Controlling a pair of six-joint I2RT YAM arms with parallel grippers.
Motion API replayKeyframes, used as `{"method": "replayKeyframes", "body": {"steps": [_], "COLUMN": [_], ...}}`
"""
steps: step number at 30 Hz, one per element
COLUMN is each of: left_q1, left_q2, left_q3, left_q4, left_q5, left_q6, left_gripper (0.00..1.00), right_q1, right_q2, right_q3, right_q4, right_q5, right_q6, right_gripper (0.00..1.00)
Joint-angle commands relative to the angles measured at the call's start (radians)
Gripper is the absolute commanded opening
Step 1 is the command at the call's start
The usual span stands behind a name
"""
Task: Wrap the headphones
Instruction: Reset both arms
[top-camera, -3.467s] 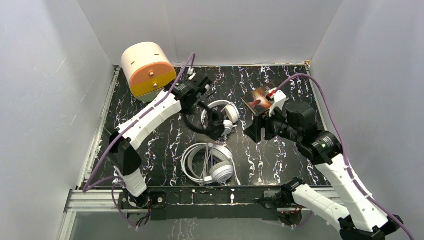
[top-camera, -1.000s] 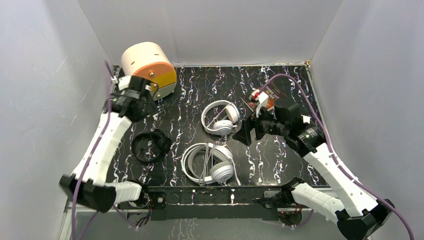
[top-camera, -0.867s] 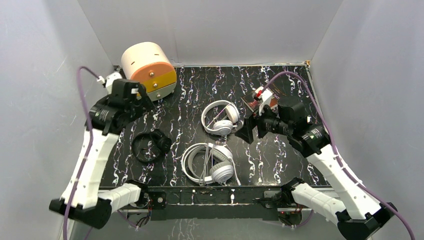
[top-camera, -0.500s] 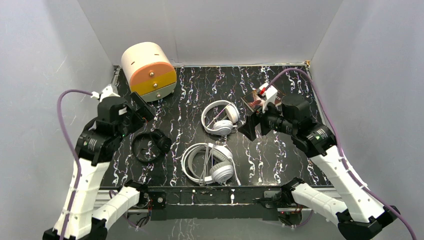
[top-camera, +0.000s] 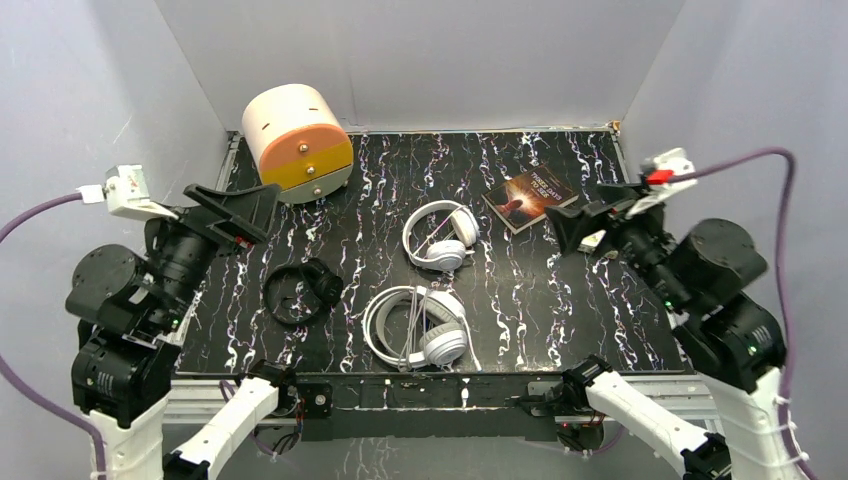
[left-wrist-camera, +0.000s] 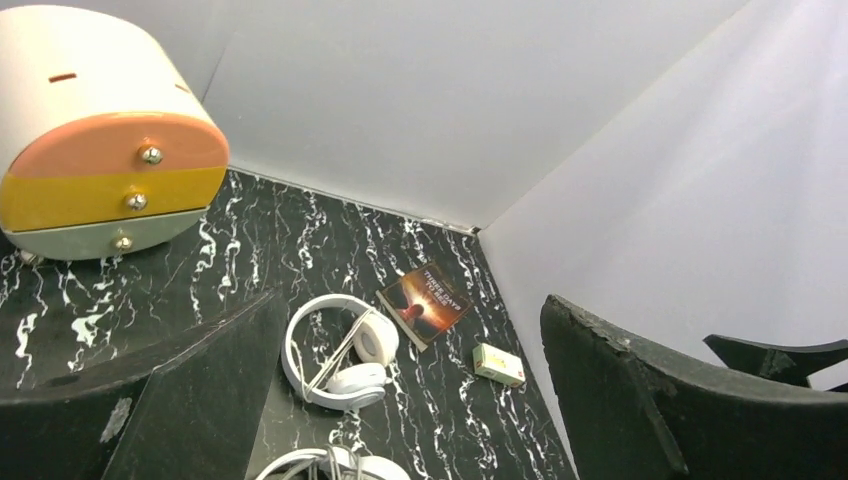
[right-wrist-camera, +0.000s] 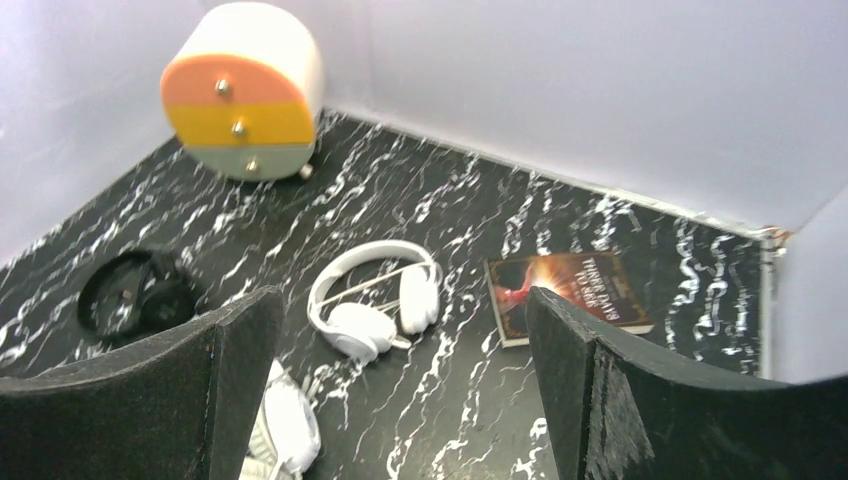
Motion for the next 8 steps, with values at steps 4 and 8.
{"method": "replayKeyframes", "body": {"steps": [4,8], "left_q1": [0.004,0.003], "left_q2": [-0.022,-0.029], "left_q3": [0.019,0.011], "left_q4": [0.024,0.025], "left_q5": [0.043,0.043], "left_q6": [0.063,0.072], "left_gripper": [0.98,0.98], "right_q1": [0.005,0.005], "right_q2": [-0.037,-0.052], "right_q3": [0.085,0.081], "right_q4": [-0.036,-0.045], "right_q5": [0.148,0.160], "right_q6": [0.004,0.020], "right_gripper": [0.99,0.99]}}
